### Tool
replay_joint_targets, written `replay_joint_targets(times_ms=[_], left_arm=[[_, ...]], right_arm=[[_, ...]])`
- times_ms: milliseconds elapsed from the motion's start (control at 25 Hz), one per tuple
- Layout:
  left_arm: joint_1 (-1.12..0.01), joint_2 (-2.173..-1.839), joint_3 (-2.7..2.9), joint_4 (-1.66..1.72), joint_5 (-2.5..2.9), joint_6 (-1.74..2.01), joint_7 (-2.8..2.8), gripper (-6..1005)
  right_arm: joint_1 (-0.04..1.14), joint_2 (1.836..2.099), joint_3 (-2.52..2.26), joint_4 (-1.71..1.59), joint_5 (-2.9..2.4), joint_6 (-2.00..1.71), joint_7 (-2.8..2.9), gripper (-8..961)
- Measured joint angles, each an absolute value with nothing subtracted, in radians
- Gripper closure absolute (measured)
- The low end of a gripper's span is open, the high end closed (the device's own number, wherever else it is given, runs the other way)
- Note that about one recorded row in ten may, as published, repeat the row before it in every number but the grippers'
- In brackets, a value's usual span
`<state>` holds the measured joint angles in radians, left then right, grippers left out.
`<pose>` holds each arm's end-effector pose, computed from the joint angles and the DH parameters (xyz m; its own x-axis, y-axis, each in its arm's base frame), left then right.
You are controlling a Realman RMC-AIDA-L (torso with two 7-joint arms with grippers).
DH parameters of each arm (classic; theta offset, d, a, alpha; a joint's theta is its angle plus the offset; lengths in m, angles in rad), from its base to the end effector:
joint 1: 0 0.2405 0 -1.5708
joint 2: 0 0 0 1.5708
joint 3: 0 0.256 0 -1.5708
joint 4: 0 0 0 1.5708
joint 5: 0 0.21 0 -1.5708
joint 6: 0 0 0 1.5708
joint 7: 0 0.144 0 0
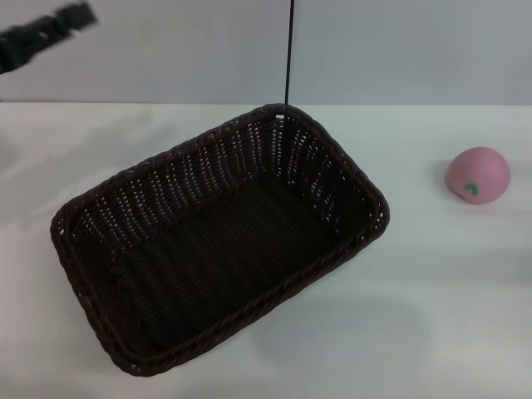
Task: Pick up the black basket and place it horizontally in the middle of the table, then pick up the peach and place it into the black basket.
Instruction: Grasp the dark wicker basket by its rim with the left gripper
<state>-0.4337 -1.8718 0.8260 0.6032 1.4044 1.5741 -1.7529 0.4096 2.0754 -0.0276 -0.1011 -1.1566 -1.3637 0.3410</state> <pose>-0.2736 0.3450 0.1074 0.3834 0.4317 0.8165 0.7213 -0.6921 0.0272 0.3743 0.3055 0.0717 0.6605 0.2314 -0.7143 -0.7487 0.1309 -0.6499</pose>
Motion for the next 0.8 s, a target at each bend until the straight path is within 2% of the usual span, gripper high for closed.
replay_joint_targets(times_ms=[160,480,640,800], left_arm=[[-0.517,-1.840,0.820,0.724,1.634,1.570,-1.910,321],[-0.664,-1.835,0.820,0.964,2.025,1.621,-2.109,318],[-0.741,-1.857,0.828,1.032,2.190,1.666,-2.152,316],[-0.813,-1.902,0.833,1.064,2.359,1.706,-2.164,315]], right_arm=[[0.410,2.075,-0.028,-0.101,-1.157,-1.364,0.341,481],[0.410,2.075,-0.028,-0.089,-1.157,-1.363,0.342,482],[0.410,2.075,-0.028,-0.079,-1.157,-1.362,0.342,482],[0.410,2.076,-0.028,-0.071,-1.157,-1.357,0.342,482]])
